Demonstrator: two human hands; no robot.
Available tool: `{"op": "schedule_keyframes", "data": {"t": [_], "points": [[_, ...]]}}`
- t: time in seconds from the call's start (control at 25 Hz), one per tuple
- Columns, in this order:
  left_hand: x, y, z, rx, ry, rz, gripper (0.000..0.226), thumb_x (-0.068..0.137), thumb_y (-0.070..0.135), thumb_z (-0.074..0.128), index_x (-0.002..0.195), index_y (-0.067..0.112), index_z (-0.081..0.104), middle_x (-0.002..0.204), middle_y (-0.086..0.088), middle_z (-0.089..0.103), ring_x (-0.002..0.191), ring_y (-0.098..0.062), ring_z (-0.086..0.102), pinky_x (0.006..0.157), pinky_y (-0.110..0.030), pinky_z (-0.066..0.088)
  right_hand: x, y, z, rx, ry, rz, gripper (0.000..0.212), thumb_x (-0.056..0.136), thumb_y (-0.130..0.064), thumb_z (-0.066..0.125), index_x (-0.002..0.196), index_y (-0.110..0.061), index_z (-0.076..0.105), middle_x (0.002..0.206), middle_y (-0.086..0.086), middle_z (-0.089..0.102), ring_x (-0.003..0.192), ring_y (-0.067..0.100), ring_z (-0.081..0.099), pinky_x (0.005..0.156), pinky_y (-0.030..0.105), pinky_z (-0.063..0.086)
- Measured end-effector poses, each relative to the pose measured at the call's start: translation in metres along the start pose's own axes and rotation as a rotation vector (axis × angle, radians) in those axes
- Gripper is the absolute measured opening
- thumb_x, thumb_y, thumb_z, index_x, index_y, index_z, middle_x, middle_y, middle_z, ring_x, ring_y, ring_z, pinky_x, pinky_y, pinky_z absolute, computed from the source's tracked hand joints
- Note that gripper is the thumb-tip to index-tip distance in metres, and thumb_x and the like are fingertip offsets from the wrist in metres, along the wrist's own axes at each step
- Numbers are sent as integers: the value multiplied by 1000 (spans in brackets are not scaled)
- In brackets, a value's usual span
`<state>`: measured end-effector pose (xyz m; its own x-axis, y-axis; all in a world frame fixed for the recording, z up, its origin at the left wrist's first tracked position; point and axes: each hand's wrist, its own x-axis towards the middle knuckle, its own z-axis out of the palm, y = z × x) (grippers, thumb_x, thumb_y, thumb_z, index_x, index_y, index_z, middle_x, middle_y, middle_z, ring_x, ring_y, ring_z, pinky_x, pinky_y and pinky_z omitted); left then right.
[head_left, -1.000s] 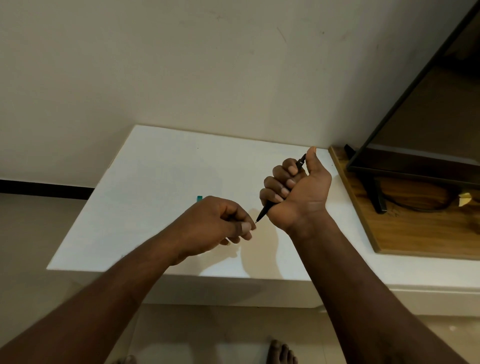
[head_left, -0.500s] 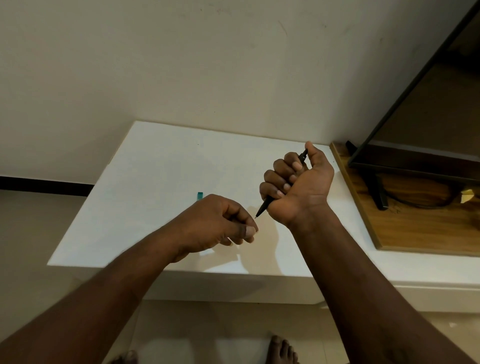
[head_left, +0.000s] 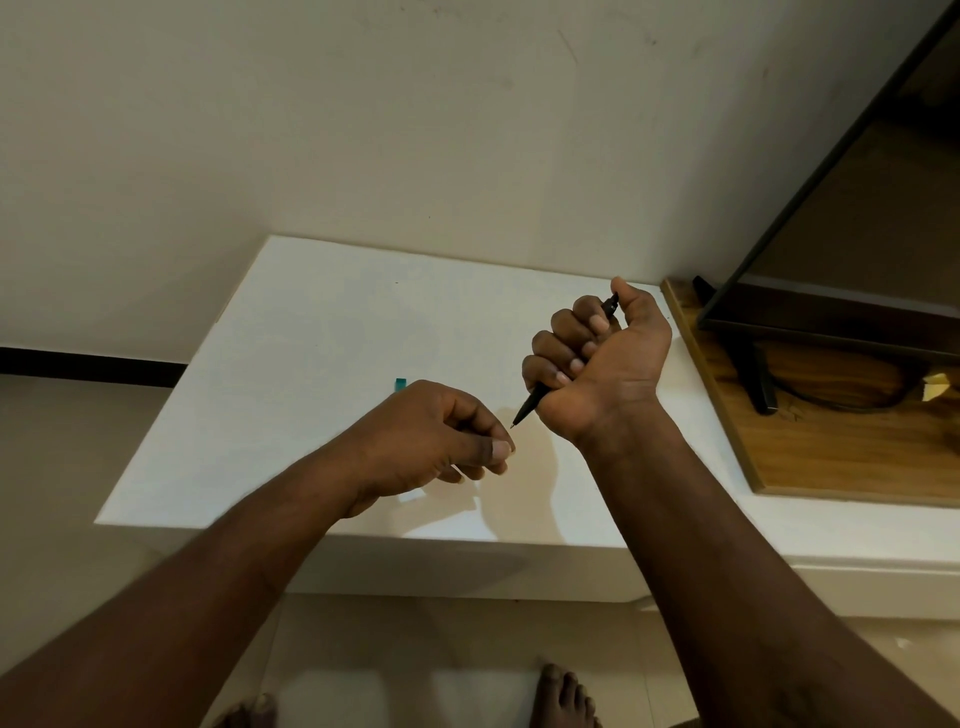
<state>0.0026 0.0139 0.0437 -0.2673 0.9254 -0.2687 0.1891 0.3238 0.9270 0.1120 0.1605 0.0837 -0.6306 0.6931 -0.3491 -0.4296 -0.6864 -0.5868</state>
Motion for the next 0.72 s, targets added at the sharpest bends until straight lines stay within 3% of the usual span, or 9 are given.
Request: {"op": "schedule_keyframes", "data": {"t": [0.72], "points": [[2, -2, 0, 4, 9, -1, 6, 92, 26, 76, 95, 25, 80, 89, 8, 82, 84, -9, 77, 72, -23, 57, -2, 1, 2, -13, -10, -16, 52, 94, -53, 51, 57, -20, 35, 52, -6, 22, 43, 12, 14, 45, 24, 13]]}}
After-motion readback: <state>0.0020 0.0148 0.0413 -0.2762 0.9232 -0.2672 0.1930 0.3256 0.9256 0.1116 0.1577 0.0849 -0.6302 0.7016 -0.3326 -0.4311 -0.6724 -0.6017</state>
